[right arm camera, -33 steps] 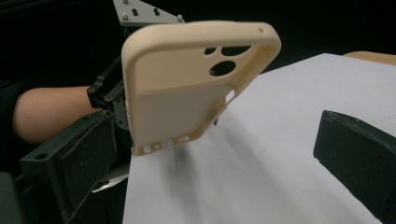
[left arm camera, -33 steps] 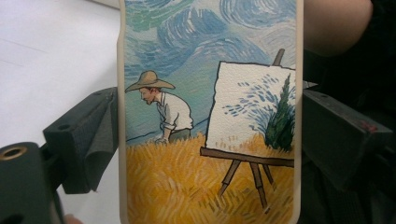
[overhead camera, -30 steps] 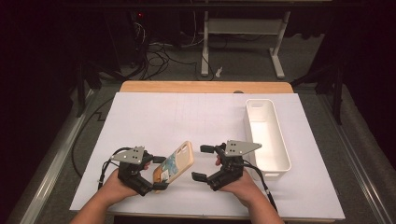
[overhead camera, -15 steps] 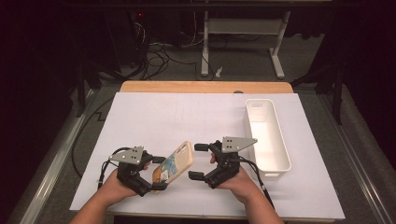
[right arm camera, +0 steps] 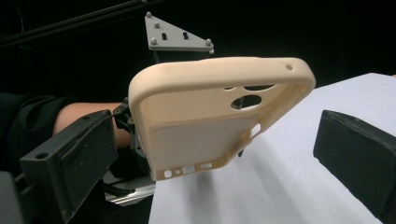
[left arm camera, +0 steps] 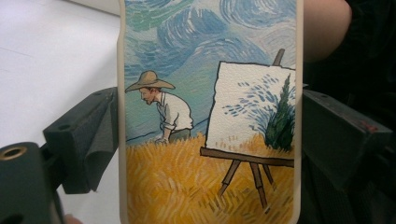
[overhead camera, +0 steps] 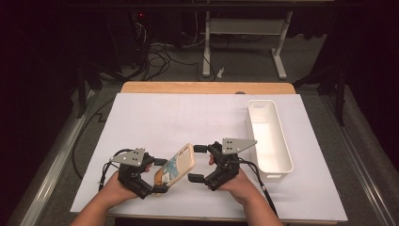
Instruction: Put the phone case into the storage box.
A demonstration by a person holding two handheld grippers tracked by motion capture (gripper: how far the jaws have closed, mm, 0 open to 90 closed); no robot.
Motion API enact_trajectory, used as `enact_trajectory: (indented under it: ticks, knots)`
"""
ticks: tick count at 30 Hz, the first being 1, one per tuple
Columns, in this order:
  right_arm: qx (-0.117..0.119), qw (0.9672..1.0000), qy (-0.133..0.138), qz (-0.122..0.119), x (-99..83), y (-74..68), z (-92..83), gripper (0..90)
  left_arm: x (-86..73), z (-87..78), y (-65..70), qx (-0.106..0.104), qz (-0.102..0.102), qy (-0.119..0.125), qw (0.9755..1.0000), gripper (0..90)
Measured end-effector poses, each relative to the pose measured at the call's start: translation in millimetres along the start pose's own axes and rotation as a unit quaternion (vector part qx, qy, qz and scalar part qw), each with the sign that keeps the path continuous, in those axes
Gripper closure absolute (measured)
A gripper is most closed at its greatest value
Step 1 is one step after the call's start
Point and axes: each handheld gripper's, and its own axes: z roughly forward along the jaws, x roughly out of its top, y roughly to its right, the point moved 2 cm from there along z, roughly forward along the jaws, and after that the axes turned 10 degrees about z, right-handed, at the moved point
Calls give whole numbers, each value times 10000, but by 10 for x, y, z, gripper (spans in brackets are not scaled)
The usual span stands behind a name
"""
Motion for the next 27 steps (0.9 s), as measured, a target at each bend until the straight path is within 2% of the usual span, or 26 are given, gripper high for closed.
enact_trajectory:
  ticks: [12,27]
  knots:
    - [82,9998,144,-53,30,-3,-18,1,-25,19,17,-101,-20,-113,9999,122]
    - [203,9997,146,-70,23,-25,15,7,-57,52,29,-159,-29,-224,9996,122]
